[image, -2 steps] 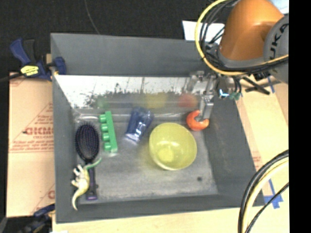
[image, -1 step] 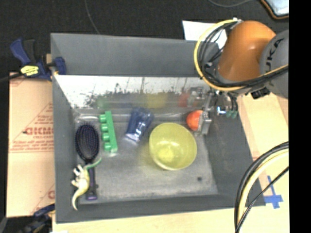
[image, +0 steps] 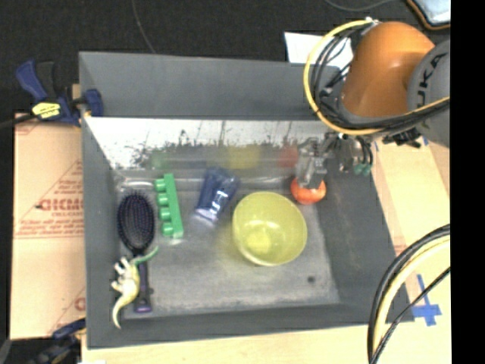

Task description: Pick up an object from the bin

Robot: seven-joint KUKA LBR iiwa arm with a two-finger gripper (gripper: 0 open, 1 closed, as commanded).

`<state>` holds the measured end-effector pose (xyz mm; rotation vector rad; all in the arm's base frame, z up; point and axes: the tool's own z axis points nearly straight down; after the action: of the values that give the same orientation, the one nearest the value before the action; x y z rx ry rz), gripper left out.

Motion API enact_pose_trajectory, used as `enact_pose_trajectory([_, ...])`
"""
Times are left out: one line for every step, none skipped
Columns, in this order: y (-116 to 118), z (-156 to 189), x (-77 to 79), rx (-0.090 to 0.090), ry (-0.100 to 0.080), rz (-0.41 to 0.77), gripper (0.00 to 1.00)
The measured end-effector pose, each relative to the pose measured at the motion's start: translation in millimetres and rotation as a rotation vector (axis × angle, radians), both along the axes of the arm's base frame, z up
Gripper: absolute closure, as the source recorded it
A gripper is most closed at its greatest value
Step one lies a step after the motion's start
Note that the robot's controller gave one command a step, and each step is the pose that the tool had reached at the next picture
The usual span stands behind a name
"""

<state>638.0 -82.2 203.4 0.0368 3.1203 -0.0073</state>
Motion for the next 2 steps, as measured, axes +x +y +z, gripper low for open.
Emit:
enact_pose_trajectory([0.0,0.0,0.0,0.0,0.0,0.0,1.0])
enact_pose_trajectory([-2.8,-15.4,-10.2,-0.002,-0.009,0.002,1.0])
